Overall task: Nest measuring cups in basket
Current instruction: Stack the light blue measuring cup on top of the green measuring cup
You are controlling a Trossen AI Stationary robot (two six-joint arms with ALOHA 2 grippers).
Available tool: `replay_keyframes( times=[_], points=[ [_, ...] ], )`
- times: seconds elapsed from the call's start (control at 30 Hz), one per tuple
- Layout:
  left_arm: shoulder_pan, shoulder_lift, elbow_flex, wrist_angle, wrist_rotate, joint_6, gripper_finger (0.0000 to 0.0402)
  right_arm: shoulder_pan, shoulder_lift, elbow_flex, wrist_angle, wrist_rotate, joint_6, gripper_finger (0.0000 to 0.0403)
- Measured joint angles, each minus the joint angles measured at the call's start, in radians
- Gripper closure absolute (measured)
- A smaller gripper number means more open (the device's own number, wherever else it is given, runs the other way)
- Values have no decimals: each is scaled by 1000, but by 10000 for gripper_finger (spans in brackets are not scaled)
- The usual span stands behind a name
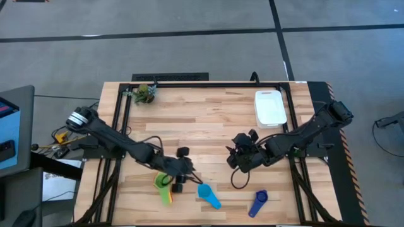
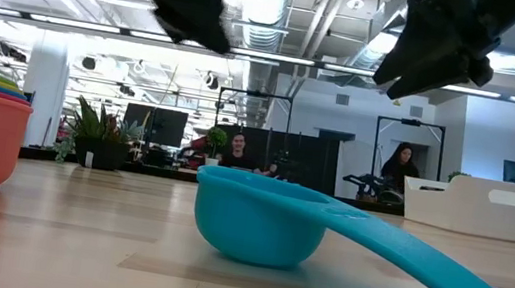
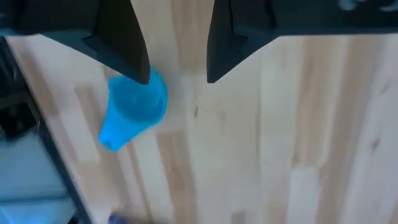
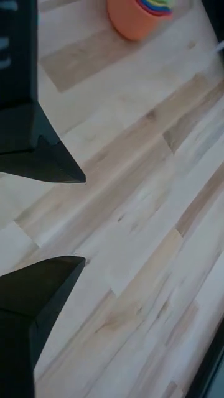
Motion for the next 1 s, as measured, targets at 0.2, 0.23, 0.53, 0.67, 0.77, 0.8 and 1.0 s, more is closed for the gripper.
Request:
replay_keyframes(
  times=[0.2,0.23,0.53,0.67,0.77,0.8,1.0],
  points=[
    [19,153,0,227,2,8,264,50,0,0,-16,0,24,178],
    [24,178,0,273,9,6,264,56,0,0,-19,0,30,178],
    [33,336,44,436,120,-38,264,87,0,0,-27,0,54,178],
    [25,359,46,414,129,-38,264,87,0,0,-26,-13,61,178],
    [22,358,46,350,95,-39,264,87,0,0,-27,-27,63,178],
    [22,358,46,323,84,-39,264,90,0,0,-27,-29,64,178],
    [24,358,47,201,72,-39,268,93,0,0,-27,-47,65,178]
  ],
)
